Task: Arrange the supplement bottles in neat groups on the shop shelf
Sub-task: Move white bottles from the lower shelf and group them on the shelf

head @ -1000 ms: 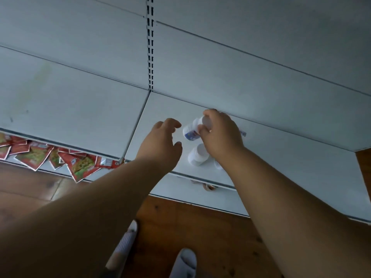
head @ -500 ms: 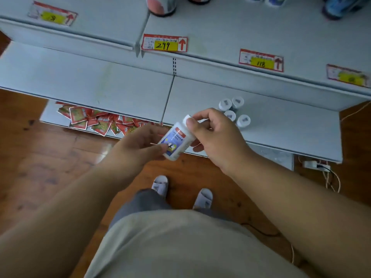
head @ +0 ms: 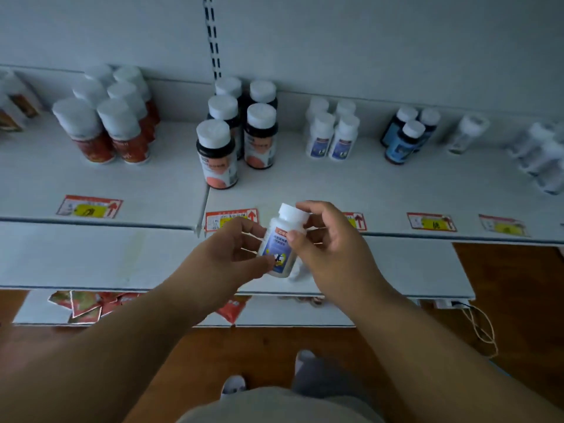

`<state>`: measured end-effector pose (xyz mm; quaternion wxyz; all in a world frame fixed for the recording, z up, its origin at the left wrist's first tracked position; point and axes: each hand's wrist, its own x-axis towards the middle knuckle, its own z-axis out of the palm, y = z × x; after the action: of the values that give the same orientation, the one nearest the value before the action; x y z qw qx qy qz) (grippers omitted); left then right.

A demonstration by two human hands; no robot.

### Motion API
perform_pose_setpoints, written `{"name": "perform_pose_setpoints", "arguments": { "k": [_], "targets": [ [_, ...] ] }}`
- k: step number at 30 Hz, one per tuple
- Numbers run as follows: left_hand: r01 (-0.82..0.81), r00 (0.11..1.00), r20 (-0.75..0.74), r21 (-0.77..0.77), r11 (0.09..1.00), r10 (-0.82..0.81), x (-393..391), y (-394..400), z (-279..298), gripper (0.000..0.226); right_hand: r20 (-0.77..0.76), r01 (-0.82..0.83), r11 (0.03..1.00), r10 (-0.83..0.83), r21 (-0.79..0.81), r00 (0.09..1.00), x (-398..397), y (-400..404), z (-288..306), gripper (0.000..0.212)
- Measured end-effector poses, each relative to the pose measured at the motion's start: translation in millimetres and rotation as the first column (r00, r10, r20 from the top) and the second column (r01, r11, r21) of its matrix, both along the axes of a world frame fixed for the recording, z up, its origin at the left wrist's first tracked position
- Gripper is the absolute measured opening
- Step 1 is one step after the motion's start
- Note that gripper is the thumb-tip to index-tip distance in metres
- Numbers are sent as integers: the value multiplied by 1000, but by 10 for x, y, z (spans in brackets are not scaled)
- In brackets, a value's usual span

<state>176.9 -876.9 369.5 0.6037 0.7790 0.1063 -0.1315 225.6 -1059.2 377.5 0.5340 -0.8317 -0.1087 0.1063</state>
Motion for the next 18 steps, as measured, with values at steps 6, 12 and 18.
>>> {"name": "perform_pose_setpoints", "arguments": {
  "k": [6, 12, 18],
  "targets": [
    [-65, 969, 245, 310, 948, -14, 953, -361, 99, 32, 192, -6, 998, 19, -69, 981, 939, -289, 197, 35],
    [-190, 947, 320, 465, 865, 35, 1804, -769, -107, 33, 396, -23, 966, 127, -258, 909, 1813, -438, -64, 39],
    [-254, 948, 298, 492, 833, 113, 2102, -788, -319, 31, 485, -74, 940, 239, -334, 841, 2150, -388, -345, 44]
  ]
}}
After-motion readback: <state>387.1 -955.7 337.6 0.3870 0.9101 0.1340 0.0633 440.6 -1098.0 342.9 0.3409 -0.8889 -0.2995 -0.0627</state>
